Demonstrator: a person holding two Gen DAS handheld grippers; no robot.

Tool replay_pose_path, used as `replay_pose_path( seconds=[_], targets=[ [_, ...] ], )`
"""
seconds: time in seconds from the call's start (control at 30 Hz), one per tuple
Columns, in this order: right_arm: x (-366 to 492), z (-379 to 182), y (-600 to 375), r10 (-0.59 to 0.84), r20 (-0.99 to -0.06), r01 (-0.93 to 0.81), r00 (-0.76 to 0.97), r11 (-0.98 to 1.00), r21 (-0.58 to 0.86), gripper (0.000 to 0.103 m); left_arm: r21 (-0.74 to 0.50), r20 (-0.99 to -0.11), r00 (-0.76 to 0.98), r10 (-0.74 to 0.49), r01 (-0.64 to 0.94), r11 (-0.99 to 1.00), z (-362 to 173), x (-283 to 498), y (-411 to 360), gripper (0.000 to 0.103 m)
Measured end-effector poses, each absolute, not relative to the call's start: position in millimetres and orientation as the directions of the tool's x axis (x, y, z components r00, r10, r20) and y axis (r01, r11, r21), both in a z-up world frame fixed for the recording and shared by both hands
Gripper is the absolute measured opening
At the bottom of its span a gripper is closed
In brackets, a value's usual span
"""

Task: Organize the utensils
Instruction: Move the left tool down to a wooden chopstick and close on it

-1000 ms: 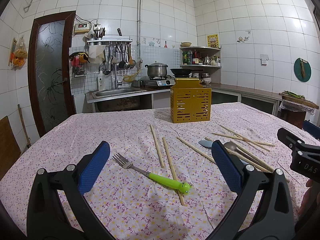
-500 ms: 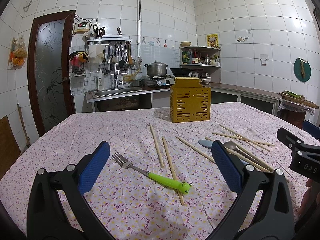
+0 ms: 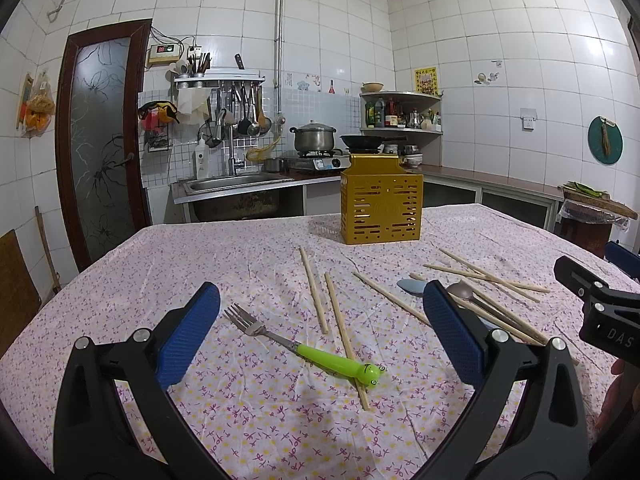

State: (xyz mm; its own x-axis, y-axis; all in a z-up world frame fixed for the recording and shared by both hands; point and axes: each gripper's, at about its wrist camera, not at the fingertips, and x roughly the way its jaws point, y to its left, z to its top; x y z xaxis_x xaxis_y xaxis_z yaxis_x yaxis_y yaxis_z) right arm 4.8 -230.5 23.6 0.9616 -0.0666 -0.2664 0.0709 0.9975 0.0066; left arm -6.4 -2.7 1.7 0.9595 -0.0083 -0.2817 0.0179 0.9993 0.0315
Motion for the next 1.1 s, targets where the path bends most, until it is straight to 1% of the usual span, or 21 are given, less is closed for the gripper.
replay_pose_path(
  seconds=[0.3, 0.47, 0.6, 0.73, 0.83, 0.97, 1.03, 1.1],
  targets=[
    [3.1, 20.8, -234.8, -0.055, -0.259, 0.060, 0.964, 0.998, 0.012, 0.099, 0.029, -0.289, 0.957, -0.004, 0.013, 1.000, 1.5, -4.9, -1.6, 0.098],
    [9.3, 20.8, -233.3, -0.034, -0.286, 0.037, 0.958, 0.999, 0.007, 0.099, -0.002, -0.330, 0.944, -0.007, 0.006, 1.000, 0.4, 1.8, 4.0, 0.098],
    [24.4, 20.7, -231.3, 0.026, -0.331, -0.024, 0.943, 1.000, 0.010, 0.099, -0.006, -0.369, 0.929, 0.000, -0.002, 1.000, 0.9, 11.2, 6.3, 0.098],
    [42.0, 31.8, -226.1, 0.031, -0.322, -0.049, 0.946, 0.998, -0.046, 0.099, 0.004, -0.411, 0.912, 0.011, -0.011, 1.000, 12.3, 30.1, 13.4, 0.098],
    [72.2, 41.2, -223.7, 0.041, -0.363, -0.079, 0.931, 0.993, -0.090, 0.099, 0.009, -0.442, 0.896, 0.028, -0.027, 1.000, 24.0, 52.4, 19.8, 0.098],
    [108.1, 49.2, -228.6, 0.035, -0.372, -0.073, 0.928, 0.993, -0.088, 0.099, 0.022, -0.476, 0.879, 0.028, -0.020, 1.000, 36.8, 89.2, 24.6, 0.098],
    [134.1, 49.6, -232.7, 0.043, -0.412, -0.080, 0.910, 0.994, -0.073, 0.099, 0.036, -0.466, 0.884, 0.028, -0.013, 0.999, 40.9, 105.7, 22.9, 0.098],
    [175.4, 42.6, -239.9, 0.067, -0.514, -0.105, 0.855, 0.993, -0.044, 0.099, 0.052, -0.474, 0.880, 0.025, 0.000, 0.999, 42.6, 125.4, 19.6, 0.098]
  ],
)
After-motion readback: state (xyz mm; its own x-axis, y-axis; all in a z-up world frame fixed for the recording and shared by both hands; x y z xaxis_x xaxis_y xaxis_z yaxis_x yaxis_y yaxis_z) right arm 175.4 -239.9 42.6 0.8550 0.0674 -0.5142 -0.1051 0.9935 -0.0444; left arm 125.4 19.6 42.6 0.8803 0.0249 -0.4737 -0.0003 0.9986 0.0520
